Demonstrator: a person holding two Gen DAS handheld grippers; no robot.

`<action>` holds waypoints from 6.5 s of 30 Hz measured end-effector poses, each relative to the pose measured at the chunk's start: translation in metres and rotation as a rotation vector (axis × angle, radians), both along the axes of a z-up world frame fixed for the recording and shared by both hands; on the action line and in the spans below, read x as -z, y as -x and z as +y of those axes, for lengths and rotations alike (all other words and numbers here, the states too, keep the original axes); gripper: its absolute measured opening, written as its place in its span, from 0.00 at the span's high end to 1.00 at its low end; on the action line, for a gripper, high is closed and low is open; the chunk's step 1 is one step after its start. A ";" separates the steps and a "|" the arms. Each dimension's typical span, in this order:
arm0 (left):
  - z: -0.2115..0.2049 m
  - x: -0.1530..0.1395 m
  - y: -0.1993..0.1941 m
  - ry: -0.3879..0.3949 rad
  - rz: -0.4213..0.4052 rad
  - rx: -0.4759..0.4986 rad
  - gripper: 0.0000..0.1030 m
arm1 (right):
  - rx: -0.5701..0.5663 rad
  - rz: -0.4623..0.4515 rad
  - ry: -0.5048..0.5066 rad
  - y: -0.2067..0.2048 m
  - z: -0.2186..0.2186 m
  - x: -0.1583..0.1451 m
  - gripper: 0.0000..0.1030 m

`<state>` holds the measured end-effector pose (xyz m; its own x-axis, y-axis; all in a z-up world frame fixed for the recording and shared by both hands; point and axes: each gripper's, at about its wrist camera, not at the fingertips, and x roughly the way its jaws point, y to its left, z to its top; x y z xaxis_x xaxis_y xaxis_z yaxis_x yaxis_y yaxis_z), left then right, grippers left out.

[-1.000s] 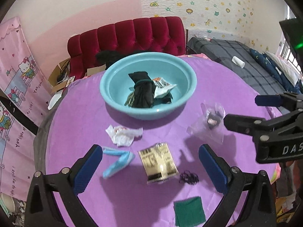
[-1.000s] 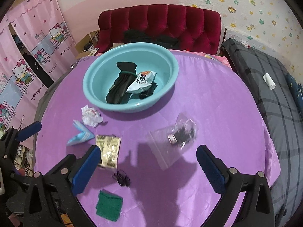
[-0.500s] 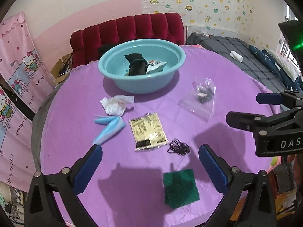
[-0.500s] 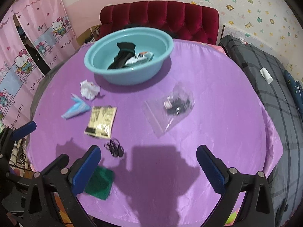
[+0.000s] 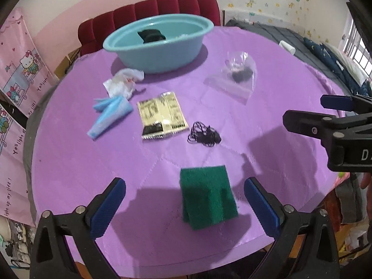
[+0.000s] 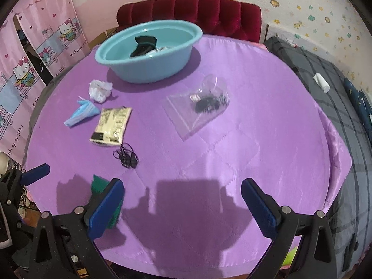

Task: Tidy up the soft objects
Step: 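Move both tools back toward the green pad and black cable, then grasp the green scouring pad with the left gripper while the right gripper grasps the black cable, then carry the green pad and black cable over the blue basin with both grippers, then open both grippers to drop the pad and cable into the basin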

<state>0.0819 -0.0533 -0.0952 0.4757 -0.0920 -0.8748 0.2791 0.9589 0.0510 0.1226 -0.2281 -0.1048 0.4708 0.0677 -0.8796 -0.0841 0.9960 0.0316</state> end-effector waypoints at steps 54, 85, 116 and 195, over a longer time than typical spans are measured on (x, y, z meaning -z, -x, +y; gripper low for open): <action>0.062 0.028 -0.045 0.110 0.121 -0.068 0.91 | -0.106 0.146 -0.044 -0.051 0.067 0.050 0.00; 0.074 0.008 -0.077 0.163 0.069 -0.050 0.90 | -0.180 0.228 -0.038 -0.071 0.102 0.057 0.80; 0.052 -0.086 -0.145 0.161 -0.041 0.092 0.90 | -0.118 0.057 -0.067 -0.130 0.080 -0.073 0.79; 0.061 -0.051 -0.288 0.106 0.000 -0.018 0.00 | -0.005 0.042 -0.032 -0.279 0.070 -0.054 0.00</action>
